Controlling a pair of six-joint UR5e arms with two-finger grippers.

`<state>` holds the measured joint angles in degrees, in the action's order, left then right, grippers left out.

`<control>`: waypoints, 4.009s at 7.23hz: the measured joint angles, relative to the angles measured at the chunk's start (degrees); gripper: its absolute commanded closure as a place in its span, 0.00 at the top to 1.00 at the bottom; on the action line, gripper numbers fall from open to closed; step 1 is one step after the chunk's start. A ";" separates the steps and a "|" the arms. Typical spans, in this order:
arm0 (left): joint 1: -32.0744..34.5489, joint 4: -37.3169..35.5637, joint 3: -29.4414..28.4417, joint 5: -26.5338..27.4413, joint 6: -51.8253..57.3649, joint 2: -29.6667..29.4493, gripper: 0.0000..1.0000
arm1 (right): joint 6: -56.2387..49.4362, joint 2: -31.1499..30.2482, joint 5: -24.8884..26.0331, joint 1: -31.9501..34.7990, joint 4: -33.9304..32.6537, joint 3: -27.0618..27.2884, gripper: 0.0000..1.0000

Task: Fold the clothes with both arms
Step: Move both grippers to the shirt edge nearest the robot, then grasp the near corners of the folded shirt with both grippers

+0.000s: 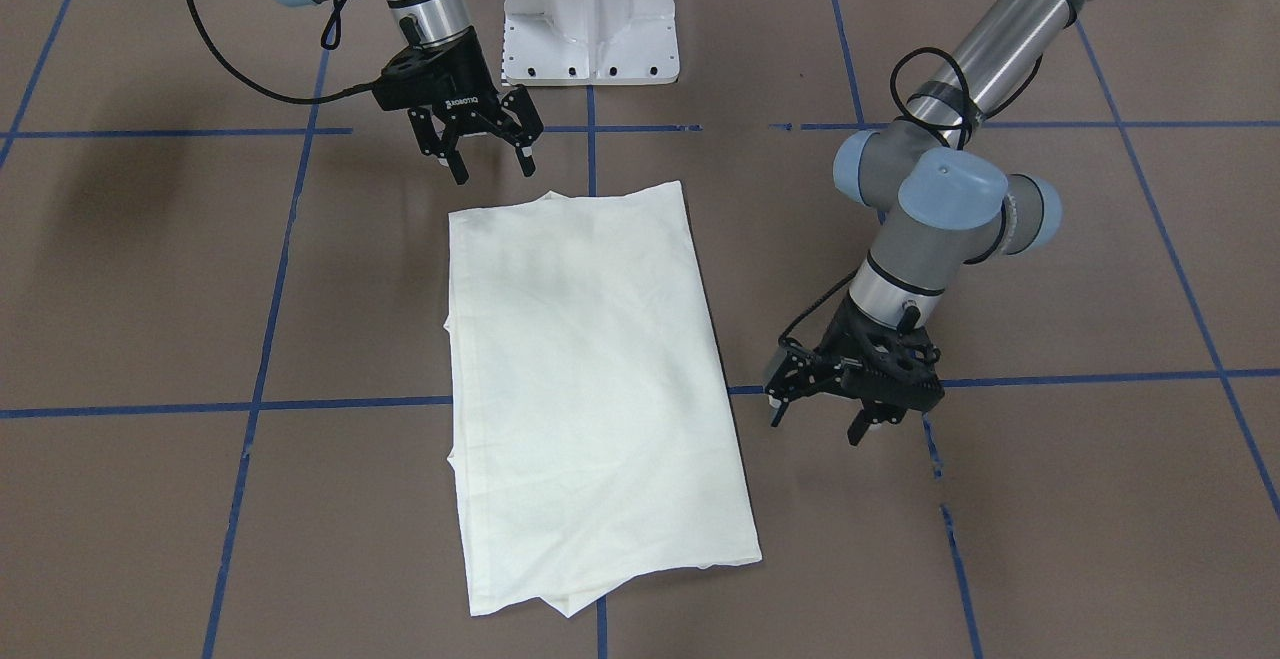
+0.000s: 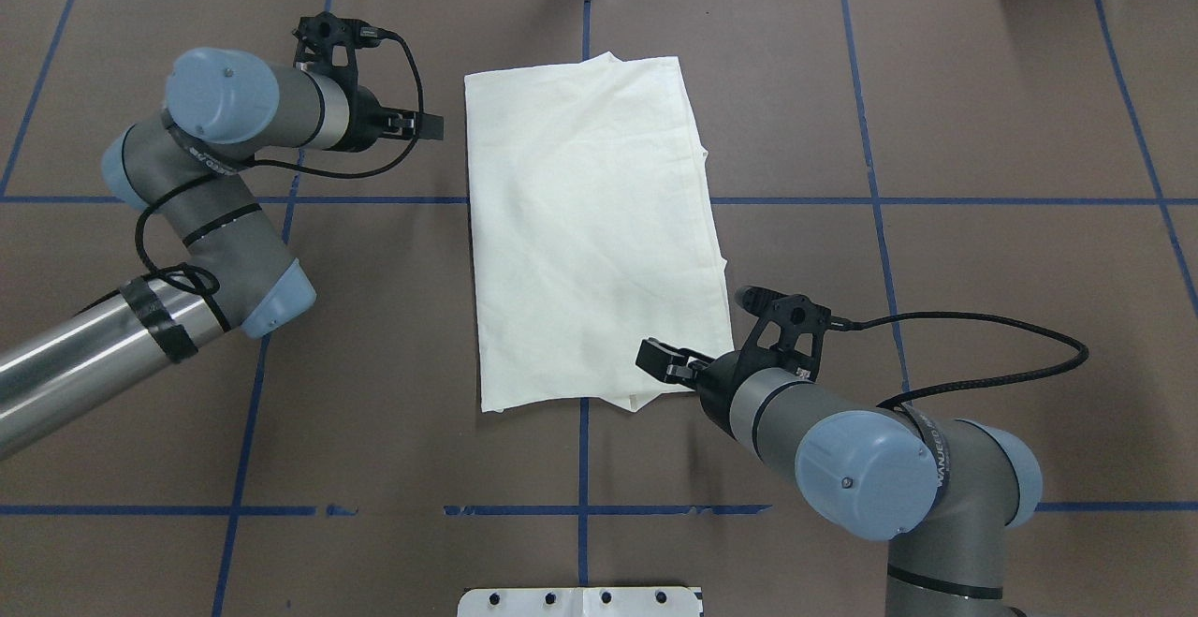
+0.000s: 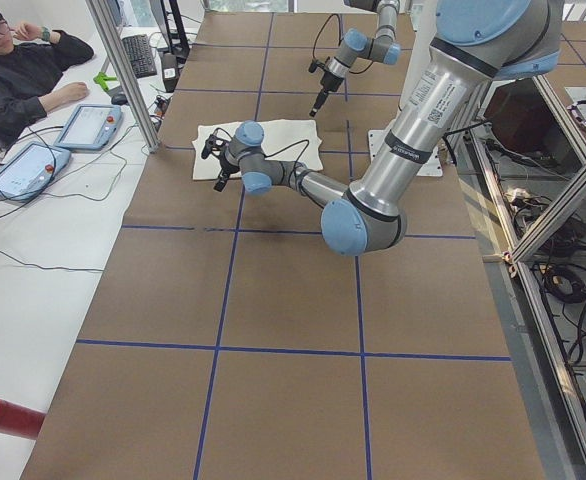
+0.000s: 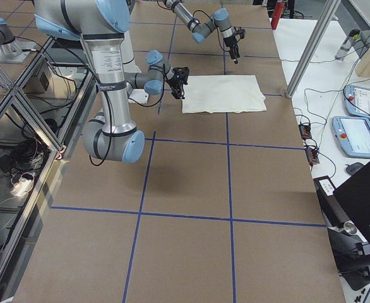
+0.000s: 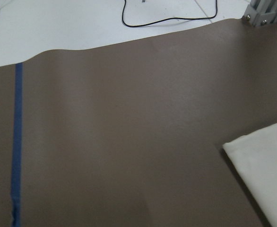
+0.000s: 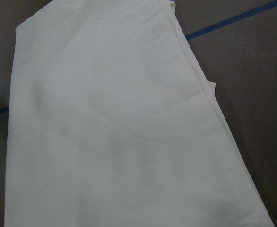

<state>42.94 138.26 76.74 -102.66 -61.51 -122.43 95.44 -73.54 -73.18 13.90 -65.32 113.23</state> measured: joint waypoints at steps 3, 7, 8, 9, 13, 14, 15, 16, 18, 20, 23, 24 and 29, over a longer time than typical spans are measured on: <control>-11.36 -0.18 15.96 3.98 -21.64 8.13 0.91 | 6.71 -0.53 -0.78 3.86 1.39 -0.13 1.00; -25.17 -0.18 22.42 17.14 -41.11 14.25 0.61 | 8.91 -0.56 -1.16 5.73 1.00 -0.62 1.00; -25.99 -0.18 22.42 18.16 -43.01 14.38 0.61 | 8.95 -0.54 -1.17 5.81 0.99 -0.71 1.00; -26.31 -0.19 22.29 18.54 -43.76 14.42 0.62 | 8.99 -0.52 -1.18 5.88 0.99 -0.80 1.00; -26.75 -0.19 21.71 18.72 -44.13 14.08 0.62 | 9.06 -0.55 -1.14 6.10 0.99 -1.06 1.00; -26.79 -0.19 21.66 18.70 -44.22 13.86 0.62 | 9.06 -0.55 -1.11 6.12 0.99 -1.12 1.00; -27.13 -0.19 21.60 18.66 -44.32 13.71 0.62 | 9.06 -0.55 -1.10 6.13 0.99 -1.20 1.00; -27.76 -0.19 21.56 18.64 -44.37 13.66 0.62 | 9.06 -0.54 -1.11 6.17 0.99 -1.33 1.00; -28.58 -0.19 21.57 18.63 -44.40 13.57 0.58 | 9.06 -0.48 -1.13 6.27 0.99 -1.48 1.00; -28.90 -0.19 21.60 18.76 -44.64 13.50 0.20 | 9.06 -0.47 -1.15 6.31 0.99 -1.52 1.00; -28.93 -0.19 21.77 20.06 -45.14 13.48 0.00 | 9.08 -0.44 -1.09 6.31 0.99 -1.59 1.00; -28.91 -0.19 21.87 20.16 -45.10 13.47 0.00 | 9.12 -0.34 -1.09 6.31 0.99 -1.73 0.99; -28.90 -0.19 22.27 20.21 -45.02 13.51 0.00 | 18.80 5.11 -2.72 5.30 -5.64 -6.25 0.89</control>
<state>14.04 138.08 99.01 -82.44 -106.52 -108.92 114.24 -68.43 -75.90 19.20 -70.96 106.98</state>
